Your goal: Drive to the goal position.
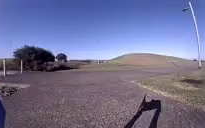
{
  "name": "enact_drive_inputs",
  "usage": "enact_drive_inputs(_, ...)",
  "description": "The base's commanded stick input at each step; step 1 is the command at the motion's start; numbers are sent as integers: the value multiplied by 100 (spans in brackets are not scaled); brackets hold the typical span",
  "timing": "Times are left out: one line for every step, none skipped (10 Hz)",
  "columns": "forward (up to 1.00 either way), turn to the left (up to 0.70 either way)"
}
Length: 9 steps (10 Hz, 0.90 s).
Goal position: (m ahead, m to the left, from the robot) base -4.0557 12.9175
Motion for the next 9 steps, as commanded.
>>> enact_drive_inputs(70,0)
enact_drive_inputs(70,0)
enact_drive_inputs(70,0)
enact_drive_inputs(70,0)
enact_drive_inputs(70,0)
enact_drive_inputs(70,0)
enact_drive_inputs(70,0)
enact_drive_inputs(70,0)
enact_drive_inputs(70,0)
